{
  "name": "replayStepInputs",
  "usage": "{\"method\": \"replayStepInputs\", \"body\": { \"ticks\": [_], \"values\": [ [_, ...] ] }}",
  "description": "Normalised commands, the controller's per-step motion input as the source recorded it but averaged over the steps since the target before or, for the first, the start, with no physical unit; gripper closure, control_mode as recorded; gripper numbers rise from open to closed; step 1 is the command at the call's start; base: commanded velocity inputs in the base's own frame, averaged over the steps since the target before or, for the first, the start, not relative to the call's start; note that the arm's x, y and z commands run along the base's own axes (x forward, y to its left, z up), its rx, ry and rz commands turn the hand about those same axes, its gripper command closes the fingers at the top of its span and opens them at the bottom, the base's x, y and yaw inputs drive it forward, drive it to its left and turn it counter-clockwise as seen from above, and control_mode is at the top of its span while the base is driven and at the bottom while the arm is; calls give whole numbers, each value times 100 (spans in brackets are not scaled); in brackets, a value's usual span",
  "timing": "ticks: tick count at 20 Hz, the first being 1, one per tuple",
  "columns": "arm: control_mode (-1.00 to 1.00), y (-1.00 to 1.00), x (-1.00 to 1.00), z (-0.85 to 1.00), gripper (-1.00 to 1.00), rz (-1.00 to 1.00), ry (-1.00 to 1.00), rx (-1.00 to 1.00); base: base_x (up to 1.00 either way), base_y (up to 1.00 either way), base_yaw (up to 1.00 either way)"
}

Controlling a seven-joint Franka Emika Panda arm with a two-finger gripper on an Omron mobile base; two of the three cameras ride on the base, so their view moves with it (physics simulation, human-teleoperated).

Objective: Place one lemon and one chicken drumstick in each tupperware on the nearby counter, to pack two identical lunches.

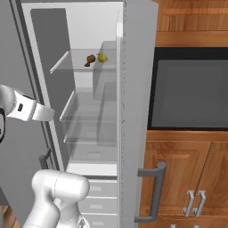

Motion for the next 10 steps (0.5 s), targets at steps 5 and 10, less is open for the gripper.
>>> {"method": "replayStepInputs", "body": {
  "ticks": [5,10],
  "values": [
    [-100,-52,33,94,-100,22,-8,2,0,0,0],
    [-100,-17,81,66,-100,9,19,14,0,0,0]
  ]
}}
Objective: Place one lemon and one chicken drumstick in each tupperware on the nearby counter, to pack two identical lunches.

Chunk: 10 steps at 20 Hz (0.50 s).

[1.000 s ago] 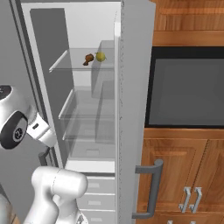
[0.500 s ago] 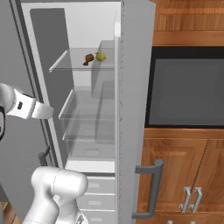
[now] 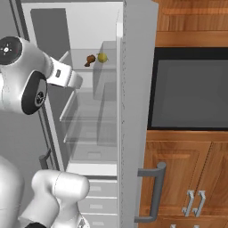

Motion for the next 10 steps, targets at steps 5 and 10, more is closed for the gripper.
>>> {"method": "replayStepInputs", "body": {
  "ticks": [5,10],
  "values": [
    [-100,0,21,-2,-100,0,0,0,0,0,0],
    [-100,-7,95,-21,-100,-1,0,1,0,0,0]
  ]
}}
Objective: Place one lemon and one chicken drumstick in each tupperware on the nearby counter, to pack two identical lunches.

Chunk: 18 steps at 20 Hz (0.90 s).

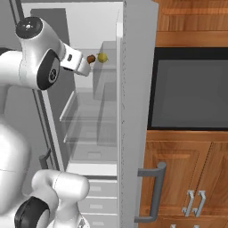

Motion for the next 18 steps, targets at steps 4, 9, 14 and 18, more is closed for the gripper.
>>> {"method": "replayStepInputs", "body": {
  "ticks": [4,9,14,18],
  "values": [
    [-100,-4,61,-42,-100,24,-1,0,0,0,0],
    [-100,-2,86,-15,-100,8,0,-6,0,0,0],
    [-100,0,100,0,-100,-6,10,-2,0,0,0],
    [-100,0,100,0,-100,-4,1,0,0,0,0]
  ]
}}
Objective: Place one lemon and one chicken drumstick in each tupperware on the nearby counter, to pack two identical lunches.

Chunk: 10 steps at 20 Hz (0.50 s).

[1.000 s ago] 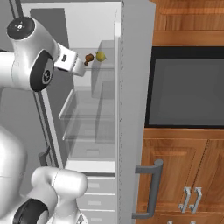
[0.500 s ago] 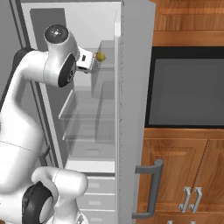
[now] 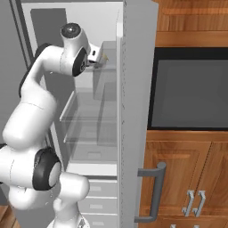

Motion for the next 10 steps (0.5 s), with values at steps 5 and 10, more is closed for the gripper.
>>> {"method": "replayStepInputs", "body": {
  "ticks": [5,10],
  "values": [
    [-100,3,97,0,-100,-1,0,0,0,0,0],
    [-100,17,17,-22,-100,0,-1,2,0,0,0]
  ]
}}
